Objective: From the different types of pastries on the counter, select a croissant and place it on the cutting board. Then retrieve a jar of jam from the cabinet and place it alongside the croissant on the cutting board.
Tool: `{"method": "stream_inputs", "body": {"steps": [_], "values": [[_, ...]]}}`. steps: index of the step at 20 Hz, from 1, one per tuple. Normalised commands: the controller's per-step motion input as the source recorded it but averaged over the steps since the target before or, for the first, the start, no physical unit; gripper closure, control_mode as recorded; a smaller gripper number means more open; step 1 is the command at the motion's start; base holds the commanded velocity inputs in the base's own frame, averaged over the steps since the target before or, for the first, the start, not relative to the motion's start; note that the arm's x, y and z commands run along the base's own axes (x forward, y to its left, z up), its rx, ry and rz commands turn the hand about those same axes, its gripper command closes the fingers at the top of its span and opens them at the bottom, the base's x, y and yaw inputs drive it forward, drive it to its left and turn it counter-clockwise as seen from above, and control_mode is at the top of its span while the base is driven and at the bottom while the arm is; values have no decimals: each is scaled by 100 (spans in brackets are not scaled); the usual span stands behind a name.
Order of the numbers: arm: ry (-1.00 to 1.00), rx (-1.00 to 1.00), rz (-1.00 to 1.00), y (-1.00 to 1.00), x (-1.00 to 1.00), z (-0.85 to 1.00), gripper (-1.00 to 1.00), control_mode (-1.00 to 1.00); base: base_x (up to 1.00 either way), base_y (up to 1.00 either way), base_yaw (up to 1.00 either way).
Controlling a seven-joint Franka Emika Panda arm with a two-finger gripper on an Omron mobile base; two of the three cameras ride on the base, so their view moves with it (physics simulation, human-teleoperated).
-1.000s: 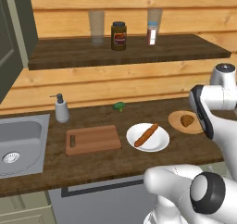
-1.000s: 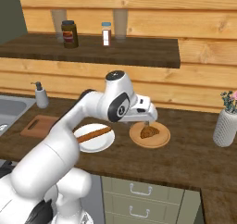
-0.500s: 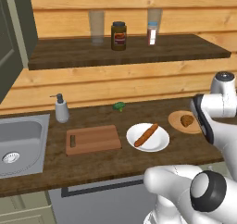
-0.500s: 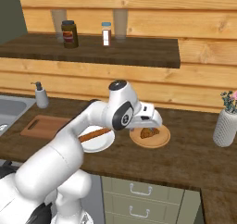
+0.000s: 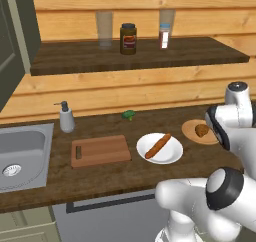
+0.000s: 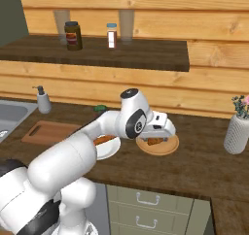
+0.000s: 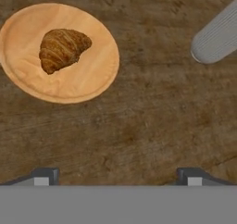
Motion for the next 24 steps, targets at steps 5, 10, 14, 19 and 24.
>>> {"method": "stream_inputs", "body": {"steps": [5, 10, 14, 19, 24], "values": [[7, 2, -1, -15, 9, 0, -100, -100, 0, 0, 0], [9, 19, 0, -10, 2, 0, -100, -100, 0, 0, 0], [0, 6, 0, 1, 11, -9, -100, -100, 0, 0, 0], [-4, -4, -3, 27, 41, -20, -100, -100, 0, 0, 0], [-1, -2, -2, 15, 32, -19, -100, -100, 0, 0, 0]]}}
